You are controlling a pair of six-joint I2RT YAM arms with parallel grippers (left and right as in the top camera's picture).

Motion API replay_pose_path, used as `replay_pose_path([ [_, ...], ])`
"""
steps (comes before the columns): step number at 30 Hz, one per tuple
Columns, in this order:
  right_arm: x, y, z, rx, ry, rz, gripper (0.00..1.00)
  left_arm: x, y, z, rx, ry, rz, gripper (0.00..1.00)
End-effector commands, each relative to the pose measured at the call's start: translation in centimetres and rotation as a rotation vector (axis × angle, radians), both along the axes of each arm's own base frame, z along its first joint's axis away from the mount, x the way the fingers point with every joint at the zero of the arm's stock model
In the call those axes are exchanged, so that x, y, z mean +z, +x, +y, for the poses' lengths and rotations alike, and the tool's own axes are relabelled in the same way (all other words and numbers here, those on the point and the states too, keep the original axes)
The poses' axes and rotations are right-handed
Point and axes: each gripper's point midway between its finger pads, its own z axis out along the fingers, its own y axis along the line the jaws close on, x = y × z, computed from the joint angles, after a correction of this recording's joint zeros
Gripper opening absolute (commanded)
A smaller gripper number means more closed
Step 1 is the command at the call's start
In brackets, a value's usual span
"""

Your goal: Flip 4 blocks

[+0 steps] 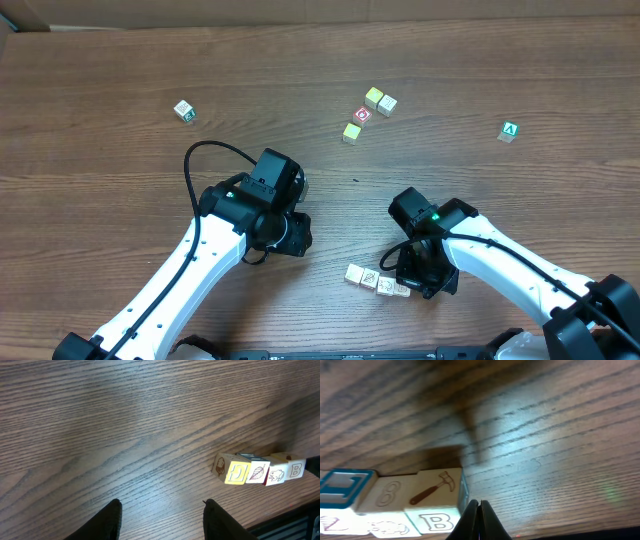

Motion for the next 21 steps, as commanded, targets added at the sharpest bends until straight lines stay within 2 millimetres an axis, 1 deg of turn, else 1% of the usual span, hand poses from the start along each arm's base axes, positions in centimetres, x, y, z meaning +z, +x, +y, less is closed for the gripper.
replay_pose_path([
  [1, -0.2, -0.9, -0.2, -0.003, 0.001, 0.011, 0.04, -0.4, -0.4, 0.1, -0.019, 0.002, 0.013, 0.45],
  [3, -0.5, -1.1, -0.3, -0.002, 0.000, 0.016, 0.04, -0.4, -0.4, 0.1, -0.019, 0.002, 0.012, 0.45],
  [8, -0.4, -1.0, 1.0, 0.036, 0.076, 0.017, 0.04, -0.4, -0.4, 0.1, -0.019, 0.001, 0.013, 0.46],
  [12, -0.4, -1.1, 1.5, 0.056, 0.085, 0.011, 0.04, -0.4, -0.4, 0.1, -0.019, 0.001, 0.013, 0.45],
  [17, -0.4, -1.4, 1.7, 0.068, 0.083, 0.012, 0.04, -0.4, -0.4, 0.1, -0.019, 0.001, 0.013, 0.45],
  [21, -0.5, -1.2, 1.8, 0.063, 0.084, 0.003, 0.04, -0.4, -0.4, 0.1, -0.019, 0.002, 0.014, 0.45],
])
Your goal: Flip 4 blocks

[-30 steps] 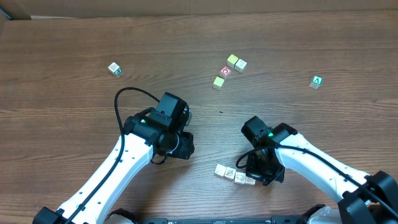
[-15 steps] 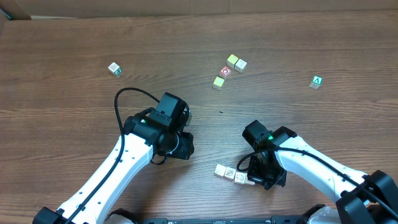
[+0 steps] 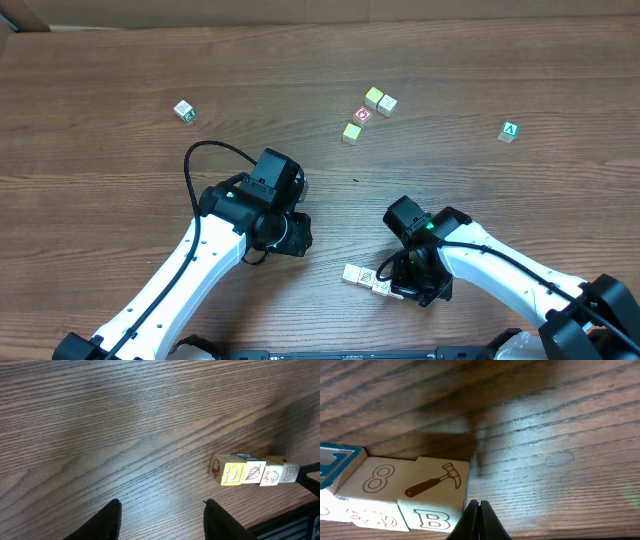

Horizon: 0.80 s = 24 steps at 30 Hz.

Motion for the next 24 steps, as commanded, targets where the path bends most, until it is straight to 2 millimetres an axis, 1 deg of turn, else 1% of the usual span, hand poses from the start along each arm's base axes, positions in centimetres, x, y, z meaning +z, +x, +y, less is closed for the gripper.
replay_pose_path([
  [1, 0.2, 0.2, 0.3, 0.001, 0.016, -0.020, 0.04, -0.4, -0.4, 0.2, -0.019, 0.002, 0.014, 0.45],
  [7, 0.4, 1.3, -0.9, -0.009, -0.067, -0.074, 0.04, -0.4, -0.4, 0.2, -0.019, 0.003, 0.015, 0.45],
  [12, 2.3, 3.3, -2.0, -0.036, -0.125, -0.119, 0.04, -0.4, -0.4, 0.2, -0.019, 0.002, 0.014, 0.45],
  [14, 3.1, 4.1, -1.6, -0.027, -0.101, -0.131, 0.04, -0.4, -0.3, 0.1, -0.019, 0.001, 0.010, 0.45],
  [16, 3.6, 4.3, -1.0, -0.031, -0.071, -0.125, 0.04, -0.3, -0.2, 0.1, -0.019, 0.000, 0.004, 0.46],
  [20, 3.8, 3.5, 0.3, -0.007, -0.030, -0.100, 0.04, -0.3, 0.1, 0.1, -0.028, 0.002, -0.012, 0.47],
  [22, 3.8, 3.6, 0.6, 0.005, -0.022, -0.113, 0.04, -0.3, 0.3, 0.0, -0.036, 0.002, -0.021, 0.47],
  [24, 3.7, 4.1, 1.0, 0.002, -0.006, -0.136, 0.04, -0.3, 0.4, 0.1, -0.035, 0.005, -0.025, 0.47],
])
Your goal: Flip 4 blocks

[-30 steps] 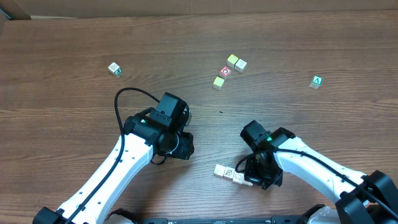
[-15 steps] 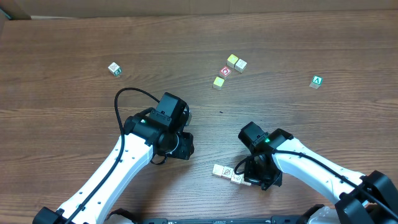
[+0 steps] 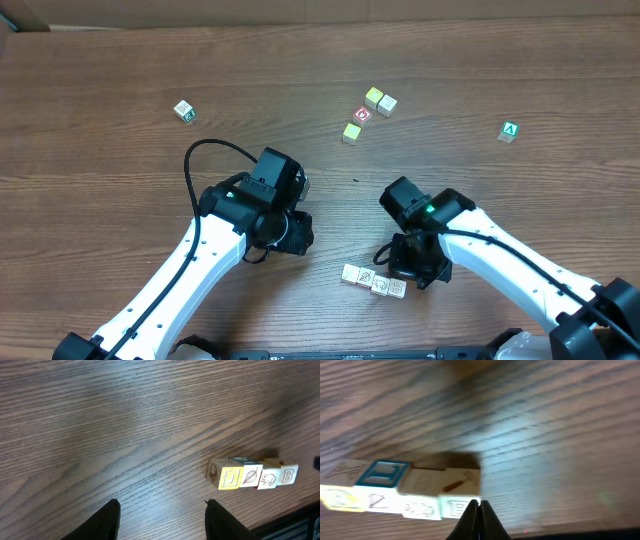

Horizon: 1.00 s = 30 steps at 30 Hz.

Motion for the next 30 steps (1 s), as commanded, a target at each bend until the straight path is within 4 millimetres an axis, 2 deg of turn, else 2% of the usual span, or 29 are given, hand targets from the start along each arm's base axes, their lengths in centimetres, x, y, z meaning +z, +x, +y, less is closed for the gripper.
replay_pose_path([
  [1, 0.7, 1.6, 1.3, 0.002, 0.060, -0.072, 0.04, -0.4, -0.1, 0.3, -0.023, 0.013, -0.002, 0.47],
  [6, 0.9, 4.5, 3.0, 0.013, 0.146, -0.183, 0.04, -0.4, -0.2, 0.3, -0.023, 0.014, 0.003, 0.47],
  [10, 0.9, 5.6, 3.9, 0.021, 0.183, -0.221, 0.04, -0.5, -0.3, 0.4, -0.022, 0.017, 0.008, 0.47],
  [22, -2.3, 5.4, 7.1, 0.097, 0.267, -0.147, 0.04, -0.4, -0.4, 0.2, -0.024, 0.007, 0.010, 0.45],
  [30, -4.0, 4.7, 7.4, 0.091, 0.273, -0.075, 0.04, -0.4, -0.4, 0.2, -0.025, 0.007, 0.010, 0.45],
])
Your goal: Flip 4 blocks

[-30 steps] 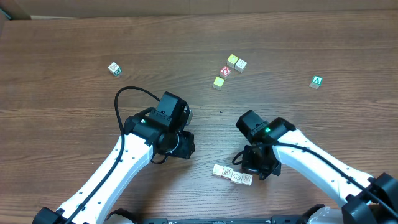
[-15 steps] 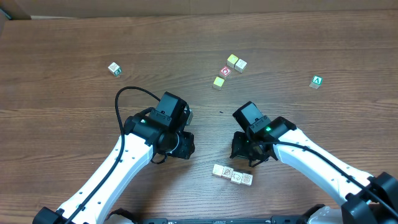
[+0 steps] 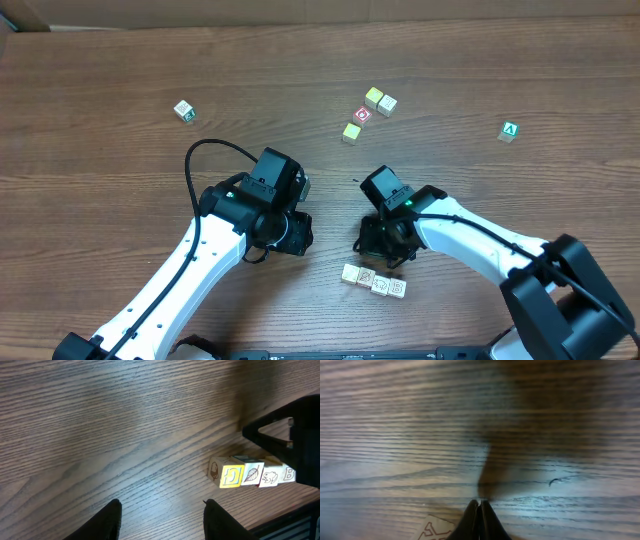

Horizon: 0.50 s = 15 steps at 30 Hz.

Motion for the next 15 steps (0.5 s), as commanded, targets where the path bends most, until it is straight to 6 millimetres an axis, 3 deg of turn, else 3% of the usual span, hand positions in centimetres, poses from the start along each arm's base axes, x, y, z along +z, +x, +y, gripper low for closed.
replay_pose_path([
  [1, -0.1, -0.3, 0.8, 0.017, 0.032, 0.023, 0.04, -0.4, -0.2, 0.2, -0.012, 0.003, 0.010, 0.45],
  [15, 0.2, -1.6, 2.3, 0.076, 0.070, 0.044, 0.04, -0.4, -0.2, 0.2, -0.015, 0.003, 0.007, 0.45],
])
